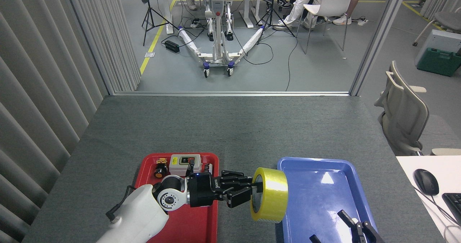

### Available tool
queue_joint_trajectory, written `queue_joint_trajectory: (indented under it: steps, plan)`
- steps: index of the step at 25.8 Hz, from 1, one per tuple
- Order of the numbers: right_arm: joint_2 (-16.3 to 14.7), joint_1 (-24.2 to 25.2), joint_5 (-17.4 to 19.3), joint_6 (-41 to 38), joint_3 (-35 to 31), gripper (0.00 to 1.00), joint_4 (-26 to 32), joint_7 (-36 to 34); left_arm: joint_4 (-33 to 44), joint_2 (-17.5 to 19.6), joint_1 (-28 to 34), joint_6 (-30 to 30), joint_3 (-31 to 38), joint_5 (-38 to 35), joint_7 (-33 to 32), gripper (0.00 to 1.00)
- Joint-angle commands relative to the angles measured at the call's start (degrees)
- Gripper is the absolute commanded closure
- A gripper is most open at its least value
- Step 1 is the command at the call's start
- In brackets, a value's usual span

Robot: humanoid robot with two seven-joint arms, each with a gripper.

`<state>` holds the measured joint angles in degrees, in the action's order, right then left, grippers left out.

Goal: Place and move tape with both arms

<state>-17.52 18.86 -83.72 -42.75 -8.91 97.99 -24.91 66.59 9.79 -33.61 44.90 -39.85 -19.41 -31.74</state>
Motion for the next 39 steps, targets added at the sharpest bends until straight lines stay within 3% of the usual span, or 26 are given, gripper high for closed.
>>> queue_joint_trajectory:
  steps: [1, 5, 15, 21, 25, 30, 32, 33, 34, 35, 37, 39]
  plan:
    - [-0.8, 0.4, 2.0, -2.2, -0.3, 0.00, 2.0, -0.8, -1.0, -0.8, 0.4, 0.1, -0.1, 0.2, 0.3, 1.00]
    - [-1.5, -0.3, 2.0, -2.2, 3.0, 0.00, 4.8, -0.7, -1.1, -1.0, 1.5, 0.1, -0.2, 0.2, 0.4, 1.00]
    - [-0.3, -1.5, 1.5, -2.2, 12.4, 0.00, 4.8, 3.6, -2.5, -2.1, 3.2, 0.1, -0.5, -0.5, 0.4, 1.00]
    - [0.4, -2.1, 1.5, -2.2, 14.3, 0.03, 4.7, 4.0, -2.3, -2.1, 3.5, 0.1, -1.2, -0.6, 0.6, 1.00]
    - [0.3, -1.3, 2.0, -2.2, 13.7, 0.27, 4.4, 3.6, -2.0, -2.2, 3.5, 0.1, -2.2, -0.5, 0.9, 1.00]
    - [0.4, -0.8, 2.2, -2.2, 11.2, 0.71, 4.0, 3.0, -0.8, -2.6, 5.0, 0.1, -2.7, -0.6, 0.8, 1.00]
    - [0.4, -0.8, 2.1, -2.2, 11.2, 0.84, 4.0, 3.0, 0.1, -2.6, 5.1, 0.1, -2.8, -0.6, 0.8, 1.00]
    - [0.4, -0.8, 2.1, -2.2, 11.2, 0.88, 4.0, 3.0, 0.1, -2.6, 5.1, 0.1, -2.8, -0.6, 0.8, 0.97]
    - [0.4, -0.7, 2.1, -2.2, 11.1, 0.91, 4.0, 3.0, 0.1, -2.6, 5.1, 0.1, -2.7, -0.6, 0.9, 0.84]
    - [0.4, -0.6, 2.1, -2.2, 11.0, 0.95, 4.0, 3.0, 0.0, -2.6, 5.1, 0.1, -2.6, -0.6, 0.9, 0.63]
    - [0.4, -0.3, 2.2, -2.2, 10.4, 0.99, 4.0, 2.9, -0.1, -2.3, 5.0, 0.1, -2.2, 0.3, 1.2, 0.02]
    - [0.5, 0.7, 2.2, -2.2, 8.2, 1.00, 4.0, 3.0, 0.3, -1.9, 5.2, 0.1, -2.2, 0.3, 1.9, 0.00]
